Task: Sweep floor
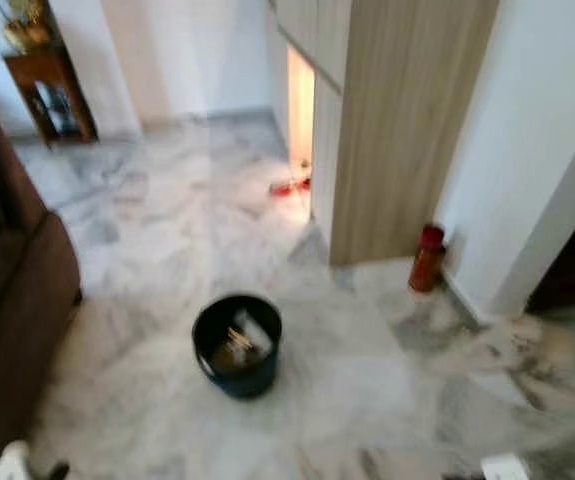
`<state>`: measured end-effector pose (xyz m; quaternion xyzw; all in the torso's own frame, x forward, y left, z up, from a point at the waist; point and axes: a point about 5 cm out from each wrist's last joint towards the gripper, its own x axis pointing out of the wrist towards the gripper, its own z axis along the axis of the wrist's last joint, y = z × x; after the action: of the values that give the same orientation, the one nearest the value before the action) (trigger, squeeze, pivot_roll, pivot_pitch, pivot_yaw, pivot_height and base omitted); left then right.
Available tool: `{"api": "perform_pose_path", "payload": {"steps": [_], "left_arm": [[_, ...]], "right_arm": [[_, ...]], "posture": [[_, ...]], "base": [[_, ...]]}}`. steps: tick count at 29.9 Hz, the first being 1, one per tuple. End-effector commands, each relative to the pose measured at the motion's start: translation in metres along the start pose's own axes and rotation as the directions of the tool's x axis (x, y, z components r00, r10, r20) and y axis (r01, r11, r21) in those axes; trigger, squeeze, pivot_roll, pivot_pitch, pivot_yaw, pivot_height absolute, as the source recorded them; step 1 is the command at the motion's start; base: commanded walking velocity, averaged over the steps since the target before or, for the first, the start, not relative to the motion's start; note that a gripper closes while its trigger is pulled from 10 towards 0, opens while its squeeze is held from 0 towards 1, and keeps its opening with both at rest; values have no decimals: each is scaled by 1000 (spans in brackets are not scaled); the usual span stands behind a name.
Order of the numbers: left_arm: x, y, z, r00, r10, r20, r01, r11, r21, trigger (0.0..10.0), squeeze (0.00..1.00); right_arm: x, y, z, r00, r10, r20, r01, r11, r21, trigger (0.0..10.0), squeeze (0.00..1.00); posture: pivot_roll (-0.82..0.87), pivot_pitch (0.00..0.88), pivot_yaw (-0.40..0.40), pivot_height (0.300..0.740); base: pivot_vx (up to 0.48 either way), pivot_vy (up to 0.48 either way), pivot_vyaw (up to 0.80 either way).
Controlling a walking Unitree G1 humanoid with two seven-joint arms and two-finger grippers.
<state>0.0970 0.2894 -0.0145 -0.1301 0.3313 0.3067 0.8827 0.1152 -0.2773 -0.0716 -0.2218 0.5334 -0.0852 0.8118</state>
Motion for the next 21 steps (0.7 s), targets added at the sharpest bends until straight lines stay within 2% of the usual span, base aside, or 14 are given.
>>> {"api": "perform_pose_path", "payload": {"steps": [1,4,7,9,10,11,12,13,14,15,17,18,20,21], "left_arm": [[-28,18,-114,819,37,-573,-98,992,-75,10000,0],[-33,25,-125,774,40,-631,-157,979,-130,10000,0],[-40,31,-142,709,21,-705,-237,949,-209,10000,0],[-42,31,-147,689,17,-725,-236,951,-202,10000,0],[-43,32,-149,681,23,-732,-228,956,-182,10000,0],[-45,33,-152,667,40,-744,-185,976,-113,10000,0],[-46,36,-154,652,96,-753,-51,995,82,10000,0],[-46,36,-154,652,96,-753,-51,995,82,10000,0],[-48,42,-156,647,172,-743,230,885,405,10000,0],[-48,43,-157,650,183,-738,306,826,474,10000,0],[-48,52,-156,659,230,-716,456,634,624,10000,0],[-46,59,-152,669,264,-695,518,506,690,10000,0],[-46,61,-152,671,269,-692,521,493,697,10000,0],[-45,63,-149,670,271,-691,545,453,705,10000,0]], "right_arm": [[3,8,4,1000,18,6,-18,1000,-6,10000,0],[6,15,-1,999,37,-15,-37,999,19,10000,0],[8,25,-7,997,62,-38,-59,996,73,10000,0],[8,28,-8,997,72,-39,-68,994,89,10000,0],[8,29,-9,996,76,-36,-73,993,95,10000,0],[8,30,-8,996,81,-34,-77,993,94,10000,0],[9,30,-8,996,84,-34,-81,992,93,10000,0],[9,30,-8,996,84,-34,-81,992,93,10000,0],[10,31,-7,995,92,-30,-90,992,83,10000,0],[10,30,-8,995,94,-29,-91,993,78,10000,0],[10,27,-11,995,93,-30,-91,995,50,10000,0],[10,25,-19,995,94,-45,-92,995,39,10000,0],[9,24,-21,994,94,-49,-92,995,39,10000,0],[9,23,-26,994,95,-57,-93,995,40,10000,0]], "posture": [[26,38,-45,740],[28,39,-45,740],[30,32,-34,740],[36,26,-32,740],[36,24,-31,740],[36,24,-30,740],[37,24,-30,740],[37,24,-30,740],[40,23,-28,740],[48,27,-26,740],[55,28,-23,740],[56,28,-20,740],[56,28,-20,740],[60,30,-17,740]], "base": [[0,0,0],[0,0,0],[0,0,0],[0,0,0],[0,0,0],[0,0,0],[0,0,0],[0,0,0],[0,0,0],[0,0,0],[0,0,0],[0,0,0],[0,0,0],[0,0,0]]}}
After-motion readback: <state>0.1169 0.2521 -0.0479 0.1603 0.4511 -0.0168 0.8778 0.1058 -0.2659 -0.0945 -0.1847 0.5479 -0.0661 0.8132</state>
